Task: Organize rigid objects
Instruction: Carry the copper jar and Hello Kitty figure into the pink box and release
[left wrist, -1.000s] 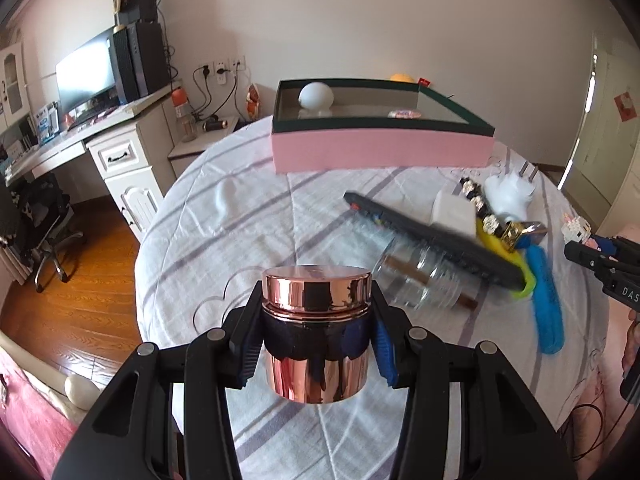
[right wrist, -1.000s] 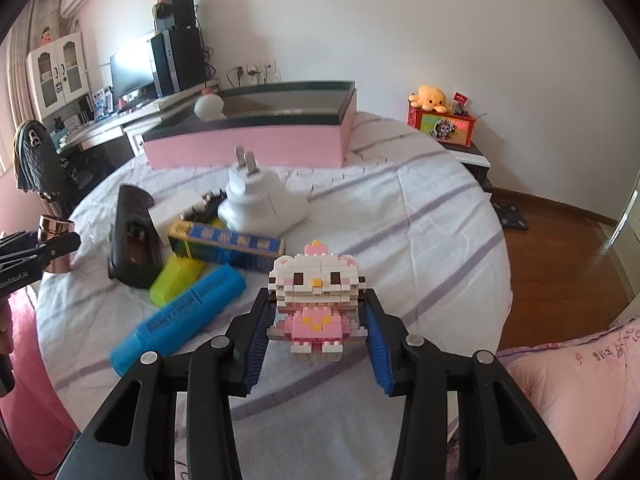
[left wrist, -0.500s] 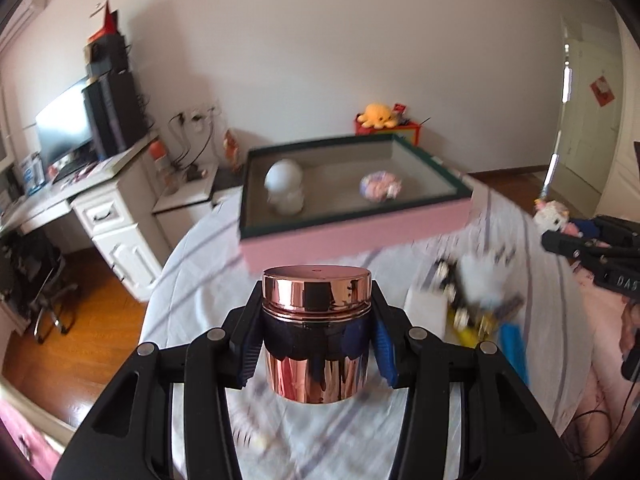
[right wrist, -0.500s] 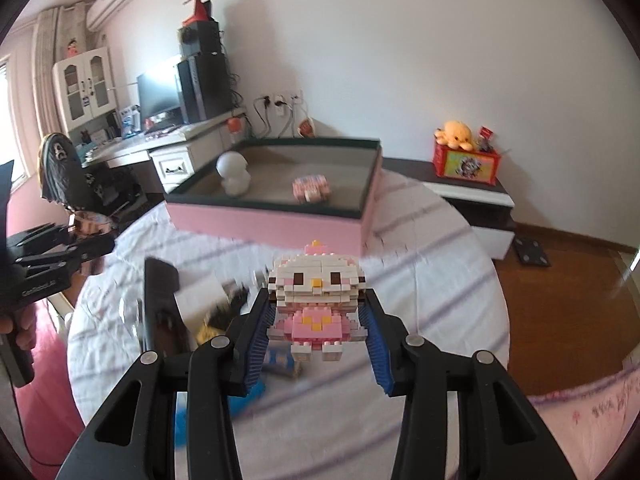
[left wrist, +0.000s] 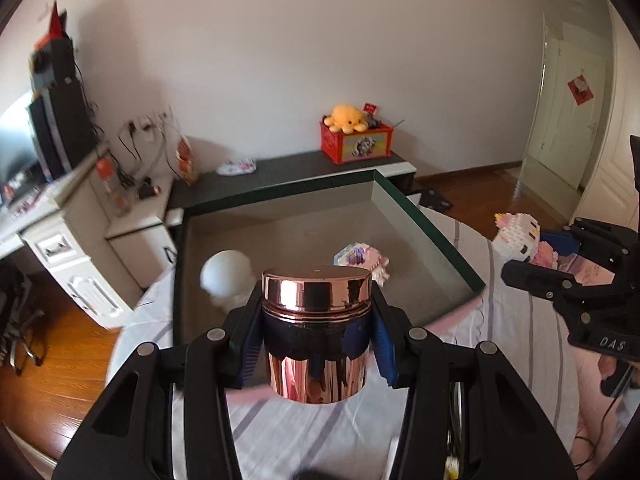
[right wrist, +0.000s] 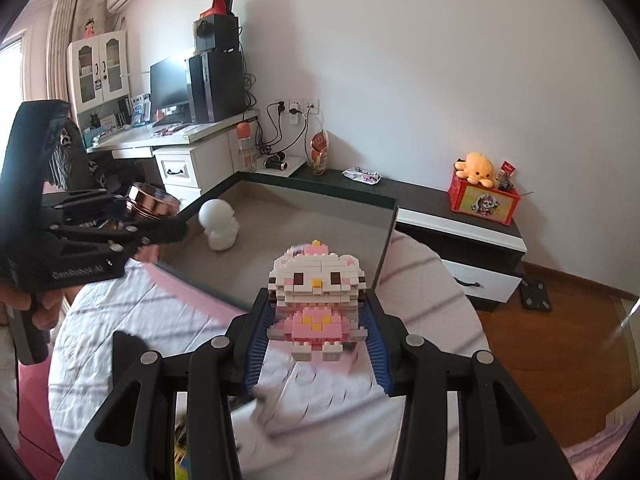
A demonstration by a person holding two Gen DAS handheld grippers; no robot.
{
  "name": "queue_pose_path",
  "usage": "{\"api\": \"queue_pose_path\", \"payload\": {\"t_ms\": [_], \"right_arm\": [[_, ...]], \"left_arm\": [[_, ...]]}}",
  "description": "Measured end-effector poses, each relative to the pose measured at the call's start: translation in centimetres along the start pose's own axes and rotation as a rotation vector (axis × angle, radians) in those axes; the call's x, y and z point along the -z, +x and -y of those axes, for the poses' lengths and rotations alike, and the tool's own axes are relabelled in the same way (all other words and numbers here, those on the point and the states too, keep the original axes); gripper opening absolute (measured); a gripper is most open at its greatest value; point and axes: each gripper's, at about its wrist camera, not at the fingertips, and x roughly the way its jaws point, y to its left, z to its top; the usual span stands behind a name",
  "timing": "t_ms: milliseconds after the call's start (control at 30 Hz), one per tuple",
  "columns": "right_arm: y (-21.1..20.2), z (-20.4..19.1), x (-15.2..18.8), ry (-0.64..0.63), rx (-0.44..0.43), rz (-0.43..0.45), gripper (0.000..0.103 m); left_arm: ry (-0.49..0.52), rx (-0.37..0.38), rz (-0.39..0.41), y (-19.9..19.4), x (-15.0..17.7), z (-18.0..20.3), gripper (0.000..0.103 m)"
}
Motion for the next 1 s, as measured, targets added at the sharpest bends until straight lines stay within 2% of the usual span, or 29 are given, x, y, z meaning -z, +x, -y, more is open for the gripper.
{"api": "queue_pose_path", "payload": {"t_ms": [67,200,333,500,600,1000], "right_arm": [[1.5,0.1,-1.1,-0.018,-0.003,-0.021,0.045],[4.8,0.8,-2.9,-0.035,-0.025,-0.058,0.045],[8.2,1.5,-4.0,-0.050,-0.028,-0.110,0.045],[11.7,1.9,-4.6,-0.062,-0.039,-0.160,0.045],[13.1,2.0,-4.8,-0.060,-0.054,-0.181,0.045],[16.9,2.1,-5.3,-0.111,-0.040,-0.266,0.045]], "left_arm": [[-0.013,0.012,-0.034,2.0,-0.4,-0.5,0.047],[-0.008,-0.020,-0.118,6.6,-0.8,-1.2,0.047],[-0.009,-0.046,-0.175,8.9,-0.1,-2.1,0.047],[0.030,-0.081,-0.206,10.1,0.1,-2.5,0.047],[0.028,-0.072,-0.216,10.9,-0.1,-2.7,0.047],[0.043,-0.110,-0.238,12.3,-0.3,-3.9,0.047]]}}
